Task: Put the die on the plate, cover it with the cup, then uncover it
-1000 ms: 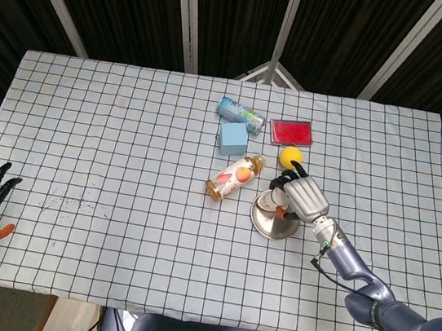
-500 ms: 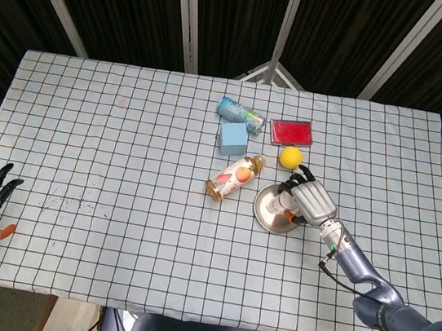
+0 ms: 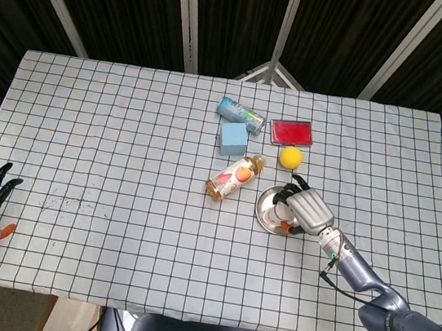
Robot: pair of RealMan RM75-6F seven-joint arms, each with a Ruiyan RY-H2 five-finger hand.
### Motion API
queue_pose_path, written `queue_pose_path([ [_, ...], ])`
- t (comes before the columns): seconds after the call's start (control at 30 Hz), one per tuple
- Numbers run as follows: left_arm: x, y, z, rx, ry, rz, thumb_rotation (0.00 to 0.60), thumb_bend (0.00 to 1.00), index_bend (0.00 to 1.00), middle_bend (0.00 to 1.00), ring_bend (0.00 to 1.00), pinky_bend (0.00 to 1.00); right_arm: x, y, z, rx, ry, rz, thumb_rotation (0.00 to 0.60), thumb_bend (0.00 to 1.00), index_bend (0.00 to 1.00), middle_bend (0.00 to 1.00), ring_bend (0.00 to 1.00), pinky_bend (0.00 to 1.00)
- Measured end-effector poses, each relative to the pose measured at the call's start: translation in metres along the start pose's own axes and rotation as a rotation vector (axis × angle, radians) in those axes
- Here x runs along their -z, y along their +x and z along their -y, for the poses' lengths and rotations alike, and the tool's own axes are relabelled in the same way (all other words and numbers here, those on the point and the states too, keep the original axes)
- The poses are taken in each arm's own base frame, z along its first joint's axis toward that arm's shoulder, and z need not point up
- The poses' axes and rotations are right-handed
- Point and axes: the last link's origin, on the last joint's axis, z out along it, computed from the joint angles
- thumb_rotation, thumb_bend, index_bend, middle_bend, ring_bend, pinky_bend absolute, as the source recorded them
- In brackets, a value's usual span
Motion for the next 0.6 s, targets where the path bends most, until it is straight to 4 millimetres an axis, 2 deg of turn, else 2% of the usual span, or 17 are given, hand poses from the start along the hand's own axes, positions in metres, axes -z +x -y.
queue_pose_path([
  [0.33,0.0,0.0,0.001,0.001,-0.002,0.002,0.6,0.26,0.19,0.0,0.0,0.02,-0.008,0.008,0.016,-0.023,0.036,-0.032,0.6,0.36,0.57,0.41,0.23,0.05],
  [0.47,0.0,0.001,0.002,0.001,-0.001,0.002,0.6,0.26,0.19,0.0,0.0,0.02,-0.013,0.014,0.01,-0.016,0.013,-0.068,0.6,0.36,0.57,0.41,0.23,0.05],
  [0.6,0.0,0.0,0.002,-0.001,0.0,0.003,0.6,0.26,0.19,0.0,0.0,0.02,-0.015,0.024,-0.004,-0.025,-0.038,-0.118,0.6,0.36,0.57,0.41,0.23,0.05],
])
